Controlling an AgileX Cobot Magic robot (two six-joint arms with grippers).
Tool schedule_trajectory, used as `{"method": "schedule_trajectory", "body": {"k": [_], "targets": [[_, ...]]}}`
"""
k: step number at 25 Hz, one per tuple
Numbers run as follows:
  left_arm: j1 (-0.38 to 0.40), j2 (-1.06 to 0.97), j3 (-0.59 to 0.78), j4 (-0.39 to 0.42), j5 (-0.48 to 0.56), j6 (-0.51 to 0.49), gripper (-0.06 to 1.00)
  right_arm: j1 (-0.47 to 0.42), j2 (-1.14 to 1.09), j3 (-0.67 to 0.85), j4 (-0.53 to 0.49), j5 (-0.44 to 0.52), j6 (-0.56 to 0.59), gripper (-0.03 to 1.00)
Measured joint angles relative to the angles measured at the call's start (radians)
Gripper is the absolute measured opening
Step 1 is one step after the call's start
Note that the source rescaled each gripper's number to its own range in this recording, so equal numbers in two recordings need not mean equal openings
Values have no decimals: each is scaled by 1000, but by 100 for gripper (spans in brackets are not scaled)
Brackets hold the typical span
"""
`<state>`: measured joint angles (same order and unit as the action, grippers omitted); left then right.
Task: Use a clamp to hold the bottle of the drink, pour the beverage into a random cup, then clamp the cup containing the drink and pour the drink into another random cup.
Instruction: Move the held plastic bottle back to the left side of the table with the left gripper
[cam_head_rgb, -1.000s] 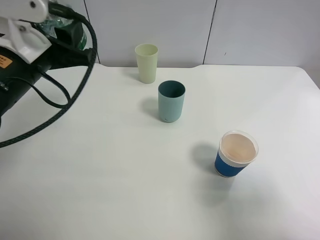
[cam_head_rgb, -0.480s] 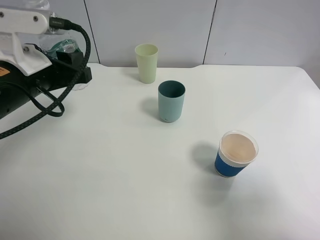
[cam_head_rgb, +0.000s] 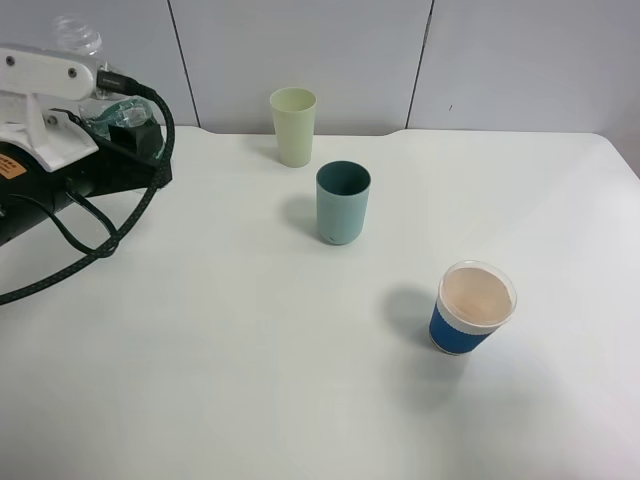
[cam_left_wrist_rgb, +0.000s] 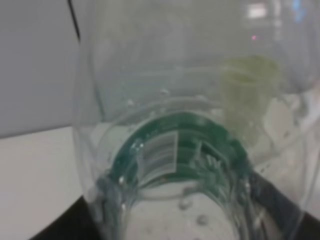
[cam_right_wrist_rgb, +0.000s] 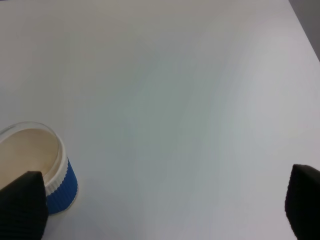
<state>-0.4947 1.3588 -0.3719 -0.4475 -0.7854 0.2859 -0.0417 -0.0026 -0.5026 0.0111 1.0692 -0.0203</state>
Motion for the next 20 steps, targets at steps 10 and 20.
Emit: {"method": "schedule_trajectory", "body": {"k": [10, 20], "targets": [[208, 136, 5, 266, -13, -112, 2, 0, 0, 0, 0, 0, 0, 83], [228, 310, 3, 314, -164, -175, 2, 0, 0, 0, 0, 0, 0, 83]]}}
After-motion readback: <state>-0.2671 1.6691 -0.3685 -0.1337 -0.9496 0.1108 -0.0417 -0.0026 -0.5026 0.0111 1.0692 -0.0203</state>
